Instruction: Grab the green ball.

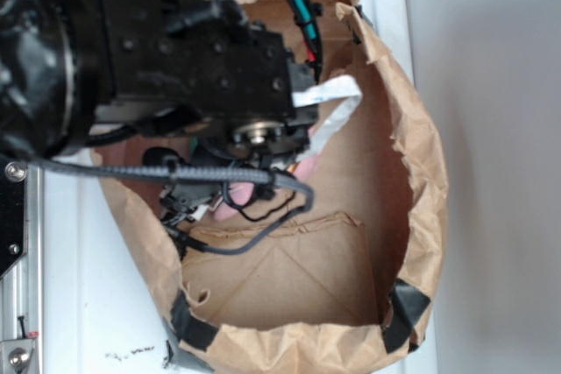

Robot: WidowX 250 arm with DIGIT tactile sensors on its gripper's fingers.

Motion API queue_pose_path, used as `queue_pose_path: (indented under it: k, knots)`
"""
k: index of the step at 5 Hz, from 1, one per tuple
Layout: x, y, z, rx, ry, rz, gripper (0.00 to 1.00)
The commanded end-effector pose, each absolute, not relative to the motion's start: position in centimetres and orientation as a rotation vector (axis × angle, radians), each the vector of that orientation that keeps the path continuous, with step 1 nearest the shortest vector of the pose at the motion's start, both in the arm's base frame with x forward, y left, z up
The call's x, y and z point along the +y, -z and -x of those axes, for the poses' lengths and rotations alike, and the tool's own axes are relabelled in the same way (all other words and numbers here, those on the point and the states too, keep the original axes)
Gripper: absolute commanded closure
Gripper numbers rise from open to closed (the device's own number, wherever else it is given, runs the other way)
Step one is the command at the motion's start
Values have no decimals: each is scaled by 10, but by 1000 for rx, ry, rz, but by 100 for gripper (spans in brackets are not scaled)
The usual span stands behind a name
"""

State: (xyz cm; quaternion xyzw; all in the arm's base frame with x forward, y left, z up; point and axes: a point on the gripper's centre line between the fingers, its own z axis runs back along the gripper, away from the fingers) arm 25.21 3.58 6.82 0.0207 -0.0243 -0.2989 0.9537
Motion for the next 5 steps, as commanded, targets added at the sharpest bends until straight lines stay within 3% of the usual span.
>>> queue_pose_path:
  k: [1,3,5]
  knots:
    - [40,-65,-261,-86,609,-105,0]
    - [36,-53,-263,-69,620,-108,0]
    - [35,-37,-248,-27,672,-137,0]
